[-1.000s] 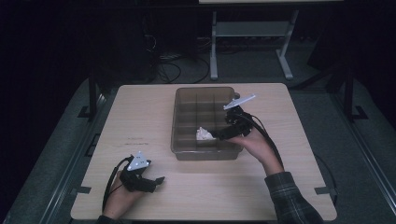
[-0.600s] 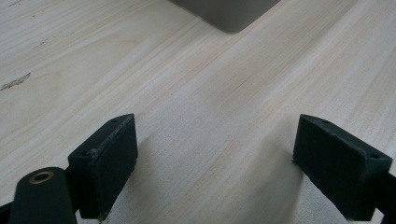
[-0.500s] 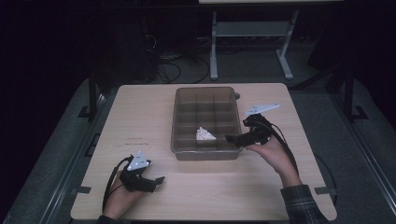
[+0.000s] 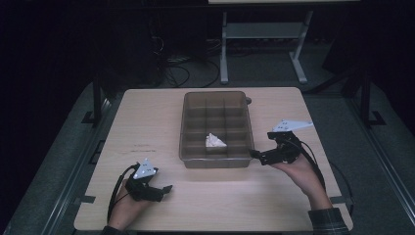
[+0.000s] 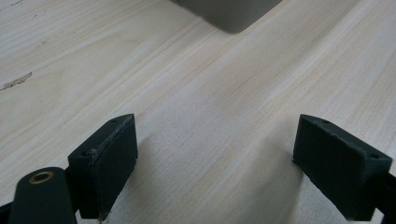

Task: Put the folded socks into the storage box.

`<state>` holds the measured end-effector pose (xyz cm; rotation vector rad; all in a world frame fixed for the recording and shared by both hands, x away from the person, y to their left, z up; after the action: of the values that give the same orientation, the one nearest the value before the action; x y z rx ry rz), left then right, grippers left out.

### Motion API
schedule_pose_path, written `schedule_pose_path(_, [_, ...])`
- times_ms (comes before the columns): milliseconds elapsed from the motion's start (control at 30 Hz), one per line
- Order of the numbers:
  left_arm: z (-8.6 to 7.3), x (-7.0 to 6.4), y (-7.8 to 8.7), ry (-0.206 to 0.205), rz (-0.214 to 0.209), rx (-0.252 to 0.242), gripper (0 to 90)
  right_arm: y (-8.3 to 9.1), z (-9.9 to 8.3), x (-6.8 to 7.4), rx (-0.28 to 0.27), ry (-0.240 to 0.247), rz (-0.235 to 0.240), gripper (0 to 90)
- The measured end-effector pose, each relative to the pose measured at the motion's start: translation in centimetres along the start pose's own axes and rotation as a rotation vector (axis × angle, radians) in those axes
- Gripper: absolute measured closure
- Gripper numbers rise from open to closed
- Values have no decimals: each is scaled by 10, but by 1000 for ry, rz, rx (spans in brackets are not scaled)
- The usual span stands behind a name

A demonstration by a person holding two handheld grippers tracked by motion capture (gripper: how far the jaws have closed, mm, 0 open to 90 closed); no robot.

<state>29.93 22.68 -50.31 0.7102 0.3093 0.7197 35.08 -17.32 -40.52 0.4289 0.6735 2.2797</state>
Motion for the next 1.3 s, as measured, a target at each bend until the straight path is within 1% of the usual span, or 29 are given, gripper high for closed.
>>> schedule_pose_path(133, [0,0,0,-2,-1,4,132,6,-12,2,6,7,-6,7])
schedule_pose_path(167, [0,0,0,0,0,2,132,9,-18,1,5,1,-7,7])
schedule_pose_path(200, [0,0,0,0,-1,2,132,9,-18,1,5,1,-7,7])
schedule_pose_path(433, [0,0,0,-2,-1,3,132,19,-43,-2,6,-6,-22,7])
schedule_pose_path(467, [0,0,0,-2,-1,3,132,20,-47,-2,8,-14,-25,7])
schedule_pose_path(567, [0,0,0,-2,-1,3,132,24,-62,-5,12,-22,-34,7])
schedule_pose_path(600, [0,0,0,-2,0,3,132,24,-62,-5,12,-22,-34,7])
schedule_pose_path(633, [0,0,0,-2,-1,3,132,25,-66,-6,14,-23,-38,7])
schedule_pose_path(667, [0,0,0,-2,-1,3,132,27,-74,-8,18,-28,-51,7])
schedule_pose_path(700, [0,0,0,-3,-1,4,132,27,-74,-8,18,-28,-51,7])
schedule_pose_path(767, [0,0,0,-5,0,6,132,29,-81,-9,17,-31,-65,7])
schedule_pose_path(800, [0,0,0,-3,0,6,132,31,-89,-11,16,-39,-75,7])
schedule_pose_path(833, [0,0,0,-3,-1,5,132,32,-93,-12,14,-42,-76,7])
schedule_pose_path(867, [0,0,0,-3,-1,6,132,32,-93,-12,14,-42,-76,7])
schedule_pose_path(900, [0,0,0,-3,-1,6,132,33,-101,-13,18,-45,-82,7])
schedule_pose_path(933, [0,0,0,-3,-1,6,132,33,-101,-13,18,-45,-82,7])
schedule_pose_path(967, [0,0,0,-3,-1,6,132,33,-109,-14,31,-45,-89,7])
schedule_pose_path(1000, [0,0,0,-3,0,5,132,33,-109,-14,31,-45,-89,7])
schedule_pose_path(1067, [0,0,0,-3,0,5,132,33,-120,-16,54,-46,-93,7])
schedule_pose_path(1100, [0,0,0,-3,0,5,132,33,-120,-16,54,-46,-93,7])
schedule_pose_path(1167, [0,0,0,-3,0,6,132,33,-127,-16,72,-46,-102,7])
schedule_pose_path(1200, [0,0,0,-4,0,6,132,32,-131,-16,82,-45,-108,7])
schedule_pose_path(1233, [0,0,0,-3,0,5,132,31,-137,-17,110,-36,-120,7])
schedule_pose_path(1267, [0,0,0,-3,0,5,132,31,-137,-17,110,-36,-120,7])
schedule_pose_path(1300, [0,0,0,-4,0,6,132,30,-140,-18,121,-38,-124,7])
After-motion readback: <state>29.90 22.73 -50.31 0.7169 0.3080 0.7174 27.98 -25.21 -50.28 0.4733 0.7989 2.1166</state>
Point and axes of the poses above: each handheld gripper's, and its own axes: y roughly backward along the jaws, z roughly out of its top, x roughly to its left, the point moved 4 cm from there along -y, roughly forward along the jaws, and after that the axes turned 2 degrees about y, right-handed, at the moved point
